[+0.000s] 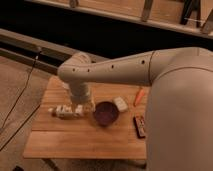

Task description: Place the pepper on the white sponge

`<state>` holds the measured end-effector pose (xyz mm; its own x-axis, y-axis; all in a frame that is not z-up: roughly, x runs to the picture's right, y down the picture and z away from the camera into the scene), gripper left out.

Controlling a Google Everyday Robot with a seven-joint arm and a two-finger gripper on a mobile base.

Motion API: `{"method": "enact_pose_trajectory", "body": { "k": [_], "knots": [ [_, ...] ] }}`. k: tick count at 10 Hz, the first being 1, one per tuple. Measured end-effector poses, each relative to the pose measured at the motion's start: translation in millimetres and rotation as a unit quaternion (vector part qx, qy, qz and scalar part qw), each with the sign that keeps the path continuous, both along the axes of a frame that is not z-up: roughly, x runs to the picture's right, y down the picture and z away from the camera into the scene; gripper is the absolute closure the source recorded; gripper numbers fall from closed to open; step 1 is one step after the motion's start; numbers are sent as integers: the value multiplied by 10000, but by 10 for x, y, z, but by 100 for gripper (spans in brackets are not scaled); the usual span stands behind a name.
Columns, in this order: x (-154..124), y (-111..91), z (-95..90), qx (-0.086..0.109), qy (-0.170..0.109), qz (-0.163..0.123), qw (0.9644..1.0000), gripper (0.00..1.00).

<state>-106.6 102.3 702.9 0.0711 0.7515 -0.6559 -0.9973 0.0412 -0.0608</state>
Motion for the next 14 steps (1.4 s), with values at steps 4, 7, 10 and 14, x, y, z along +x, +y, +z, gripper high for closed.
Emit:
{"method": "enact_pose_trajectory", "body": {
  "k": [4,7,10,14],
  "knots": [
    [0,0,0,0,-1,-1,10000,35],
    [0,0,0,0,0,0,10000,35],
    [0,0,0,0,0,-1,10000,35],
    [57,-11,70,27,-122,182,9998,35]
  ]
}}
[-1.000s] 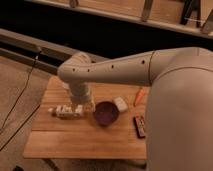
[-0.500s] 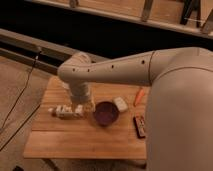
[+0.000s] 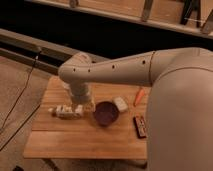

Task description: Place the pepper on the white sponge

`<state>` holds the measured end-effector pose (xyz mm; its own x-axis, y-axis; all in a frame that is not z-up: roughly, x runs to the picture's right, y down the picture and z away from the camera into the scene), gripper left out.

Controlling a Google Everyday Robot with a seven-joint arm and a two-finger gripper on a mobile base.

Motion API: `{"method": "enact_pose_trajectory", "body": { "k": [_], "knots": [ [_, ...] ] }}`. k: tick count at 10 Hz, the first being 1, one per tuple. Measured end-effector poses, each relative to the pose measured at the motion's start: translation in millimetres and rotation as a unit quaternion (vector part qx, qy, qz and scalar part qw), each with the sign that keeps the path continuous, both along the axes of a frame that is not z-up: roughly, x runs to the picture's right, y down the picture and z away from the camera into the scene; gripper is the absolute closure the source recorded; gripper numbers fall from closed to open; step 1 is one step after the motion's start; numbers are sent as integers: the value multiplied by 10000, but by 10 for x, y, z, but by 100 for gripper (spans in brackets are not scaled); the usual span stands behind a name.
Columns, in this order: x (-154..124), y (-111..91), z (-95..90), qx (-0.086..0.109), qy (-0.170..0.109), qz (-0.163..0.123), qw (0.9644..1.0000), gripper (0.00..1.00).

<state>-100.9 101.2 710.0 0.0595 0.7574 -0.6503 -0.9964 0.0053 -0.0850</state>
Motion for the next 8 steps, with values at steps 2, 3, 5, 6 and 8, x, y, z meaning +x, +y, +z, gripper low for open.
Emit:
{"method": "enact_pose_trajectory", "body": {
  "k": [2,3,5,6,8],
  "knots": [
    [247,-7,174,17,-80,341,9994,35],
    [399,-16,269,47,-96,536,9985,35],
    [860,-72,471,156,-1,1000,9949,35],
    [1016,-96,522,185,54,1111,9936,35],
    [1534,-174,685,169,302,1324,9906,35]
  ]
}}
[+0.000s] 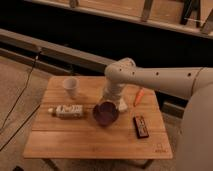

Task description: Place the pepper on the white sponge

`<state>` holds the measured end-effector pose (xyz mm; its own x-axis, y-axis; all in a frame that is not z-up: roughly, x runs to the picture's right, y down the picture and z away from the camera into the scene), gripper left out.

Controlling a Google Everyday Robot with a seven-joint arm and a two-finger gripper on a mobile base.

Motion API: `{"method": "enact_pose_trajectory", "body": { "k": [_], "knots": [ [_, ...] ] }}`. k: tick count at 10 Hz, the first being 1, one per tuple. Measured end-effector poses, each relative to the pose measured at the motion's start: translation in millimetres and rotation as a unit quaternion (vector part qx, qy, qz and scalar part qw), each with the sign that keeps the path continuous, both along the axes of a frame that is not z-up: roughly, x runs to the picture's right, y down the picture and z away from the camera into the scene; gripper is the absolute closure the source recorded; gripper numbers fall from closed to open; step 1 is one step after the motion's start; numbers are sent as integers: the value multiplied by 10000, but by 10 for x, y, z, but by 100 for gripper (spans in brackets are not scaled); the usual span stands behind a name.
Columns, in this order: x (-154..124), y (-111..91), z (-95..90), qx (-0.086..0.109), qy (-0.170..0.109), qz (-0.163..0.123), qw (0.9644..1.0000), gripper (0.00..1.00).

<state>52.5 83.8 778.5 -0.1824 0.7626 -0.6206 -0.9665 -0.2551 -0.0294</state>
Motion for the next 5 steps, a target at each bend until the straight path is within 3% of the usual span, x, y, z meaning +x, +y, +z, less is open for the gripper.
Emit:
{"method": "enact_pose_trajectory", "body": {
  "k": [5],
  "knots": [
    [822,-248,425,-108,449,249,9986,35]
  ]
}}
